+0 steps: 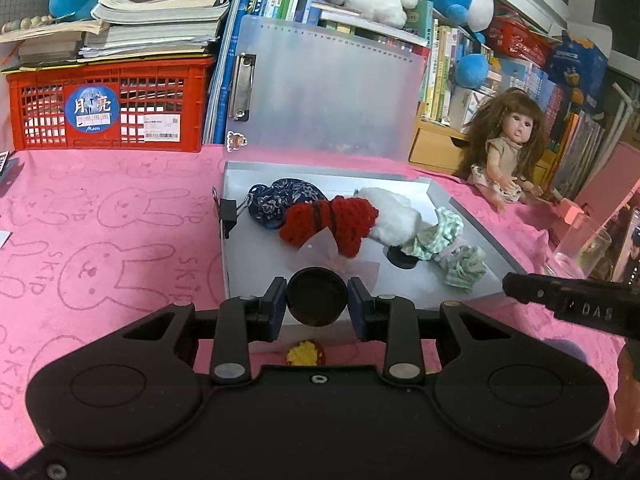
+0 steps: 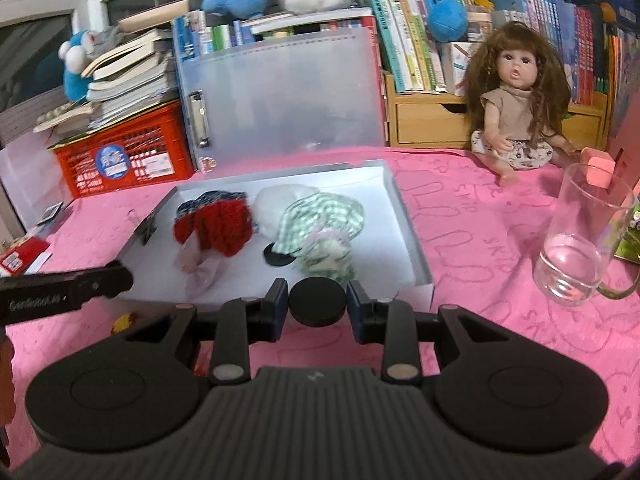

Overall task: Organize objects
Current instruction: 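Carry the lid into the box with the left tool while the right carries its lid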

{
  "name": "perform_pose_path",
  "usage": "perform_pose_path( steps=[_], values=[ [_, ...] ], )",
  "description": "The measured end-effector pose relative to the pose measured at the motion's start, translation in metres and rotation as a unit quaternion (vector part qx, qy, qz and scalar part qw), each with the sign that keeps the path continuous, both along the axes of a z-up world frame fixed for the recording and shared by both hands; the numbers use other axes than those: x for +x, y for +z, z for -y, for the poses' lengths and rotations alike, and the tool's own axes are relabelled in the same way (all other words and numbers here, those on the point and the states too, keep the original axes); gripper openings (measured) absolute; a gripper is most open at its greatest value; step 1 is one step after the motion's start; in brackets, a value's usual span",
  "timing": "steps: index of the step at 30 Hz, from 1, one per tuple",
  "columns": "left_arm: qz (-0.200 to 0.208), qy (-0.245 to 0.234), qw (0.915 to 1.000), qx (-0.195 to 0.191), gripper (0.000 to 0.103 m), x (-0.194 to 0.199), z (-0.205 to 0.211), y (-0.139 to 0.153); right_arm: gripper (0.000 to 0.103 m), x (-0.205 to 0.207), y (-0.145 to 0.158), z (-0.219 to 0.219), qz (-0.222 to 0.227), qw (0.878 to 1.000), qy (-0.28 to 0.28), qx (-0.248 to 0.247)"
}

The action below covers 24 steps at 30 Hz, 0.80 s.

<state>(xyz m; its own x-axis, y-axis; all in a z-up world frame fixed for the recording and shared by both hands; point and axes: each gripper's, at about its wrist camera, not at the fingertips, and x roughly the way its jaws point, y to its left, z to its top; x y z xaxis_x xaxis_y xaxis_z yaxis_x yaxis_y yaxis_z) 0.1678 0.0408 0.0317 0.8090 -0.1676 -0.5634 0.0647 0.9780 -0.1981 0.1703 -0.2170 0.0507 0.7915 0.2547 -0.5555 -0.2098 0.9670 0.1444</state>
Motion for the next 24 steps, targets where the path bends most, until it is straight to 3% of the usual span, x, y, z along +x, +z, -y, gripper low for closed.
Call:
perform_pose_path(
  steps=[6,13,24],
  values=[
    [-0.016,0.001,0.9998,-0.014,0.031,0.021,0.002,-0.005,0.036,0.025,-0.003,0.004,-0.02,1.0,-0.012,0.014],
    [-0.034,-0.005,0.9994,0.001,0.031,0.042,0.011,-0.018,0.036,0.047,-0.011,-0.008,-0.038,0.999,0.0,0.003],
    [-0.054,0.01,0.9981,0.025,0.031,0.076,0.014,-0.031,0.036,0.081,-0.019,-0.004,-0.073,0.997,-0.004,0.026]
  ],
)
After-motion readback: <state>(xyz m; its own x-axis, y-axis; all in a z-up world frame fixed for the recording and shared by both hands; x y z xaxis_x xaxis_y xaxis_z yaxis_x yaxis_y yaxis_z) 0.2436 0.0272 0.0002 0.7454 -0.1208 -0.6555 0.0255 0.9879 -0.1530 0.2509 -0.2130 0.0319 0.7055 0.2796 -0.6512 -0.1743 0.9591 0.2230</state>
